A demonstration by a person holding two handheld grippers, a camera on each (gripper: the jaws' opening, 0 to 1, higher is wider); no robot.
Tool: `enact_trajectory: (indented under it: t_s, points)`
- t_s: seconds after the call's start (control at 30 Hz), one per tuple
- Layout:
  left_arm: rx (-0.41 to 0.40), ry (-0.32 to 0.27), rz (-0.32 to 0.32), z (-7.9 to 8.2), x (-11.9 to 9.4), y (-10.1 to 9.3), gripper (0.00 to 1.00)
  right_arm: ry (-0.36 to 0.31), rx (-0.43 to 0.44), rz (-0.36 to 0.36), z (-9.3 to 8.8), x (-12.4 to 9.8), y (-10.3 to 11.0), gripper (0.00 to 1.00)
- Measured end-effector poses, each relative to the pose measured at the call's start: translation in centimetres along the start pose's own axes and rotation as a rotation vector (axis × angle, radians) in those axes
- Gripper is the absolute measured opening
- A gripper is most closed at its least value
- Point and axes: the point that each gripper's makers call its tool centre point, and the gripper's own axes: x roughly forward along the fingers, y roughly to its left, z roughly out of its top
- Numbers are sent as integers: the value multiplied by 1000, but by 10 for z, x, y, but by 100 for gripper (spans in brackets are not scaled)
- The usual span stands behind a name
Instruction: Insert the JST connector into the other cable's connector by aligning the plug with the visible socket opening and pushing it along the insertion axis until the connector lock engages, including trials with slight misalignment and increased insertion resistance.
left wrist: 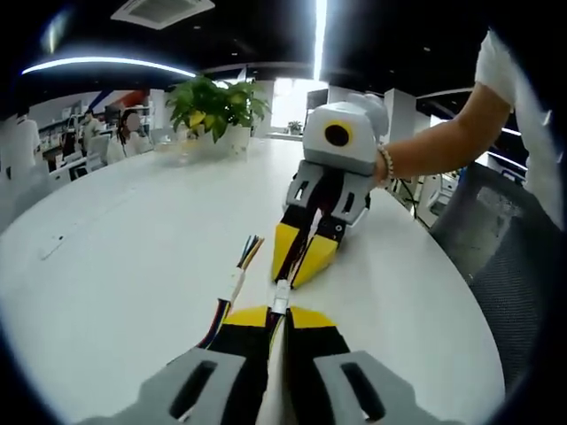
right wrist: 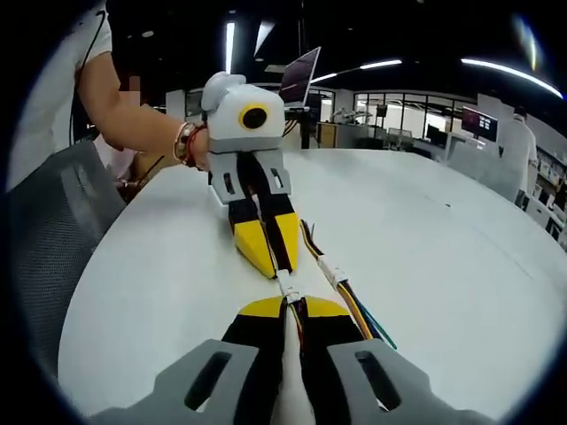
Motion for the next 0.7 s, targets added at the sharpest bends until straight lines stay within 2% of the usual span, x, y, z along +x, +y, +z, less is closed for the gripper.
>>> enact_trajectory:
  t_s: [0.1, 0.7]
  points:
    - [29, -1, 3, 1, 1, 1, 0, 3, -4, -1, 0, 1, 0, 4]
    - [34, 4, -1, -2, 0, 0, 0, 7, 6, -8, -2, 2, -1, 4]
